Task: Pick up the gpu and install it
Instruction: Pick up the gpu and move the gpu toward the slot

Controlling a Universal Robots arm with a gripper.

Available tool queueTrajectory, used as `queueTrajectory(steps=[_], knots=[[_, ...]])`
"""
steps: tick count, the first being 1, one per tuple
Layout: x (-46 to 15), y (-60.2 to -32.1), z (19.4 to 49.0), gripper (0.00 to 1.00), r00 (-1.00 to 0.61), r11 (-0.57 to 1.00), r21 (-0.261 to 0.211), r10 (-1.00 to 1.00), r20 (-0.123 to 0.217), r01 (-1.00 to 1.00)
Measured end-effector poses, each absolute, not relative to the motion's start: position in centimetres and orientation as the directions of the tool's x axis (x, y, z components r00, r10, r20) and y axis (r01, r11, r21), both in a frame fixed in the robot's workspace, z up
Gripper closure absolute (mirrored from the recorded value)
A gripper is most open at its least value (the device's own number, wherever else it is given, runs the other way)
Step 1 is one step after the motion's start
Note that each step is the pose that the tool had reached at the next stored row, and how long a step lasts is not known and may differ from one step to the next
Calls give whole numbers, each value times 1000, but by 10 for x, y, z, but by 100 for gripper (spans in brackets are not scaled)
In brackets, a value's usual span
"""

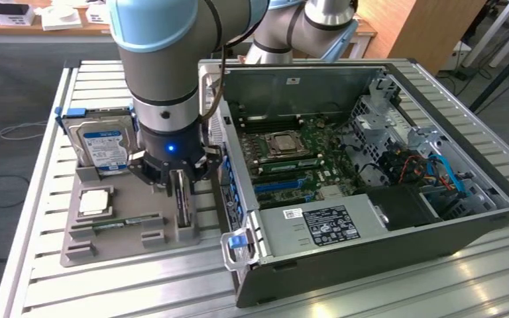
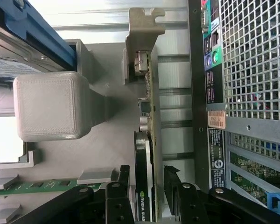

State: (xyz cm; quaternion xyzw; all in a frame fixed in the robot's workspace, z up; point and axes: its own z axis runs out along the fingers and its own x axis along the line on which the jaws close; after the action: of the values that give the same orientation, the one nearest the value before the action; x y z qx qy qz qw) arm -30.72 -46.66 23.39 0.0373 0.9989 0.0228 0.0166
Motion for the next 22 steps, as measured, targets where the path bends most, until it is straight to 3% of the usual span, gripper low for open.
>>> queueTrajectory(steps=[22], knots=[[-307, -465, 227, 57, -997, 996, 47, 75, -32, 74]])
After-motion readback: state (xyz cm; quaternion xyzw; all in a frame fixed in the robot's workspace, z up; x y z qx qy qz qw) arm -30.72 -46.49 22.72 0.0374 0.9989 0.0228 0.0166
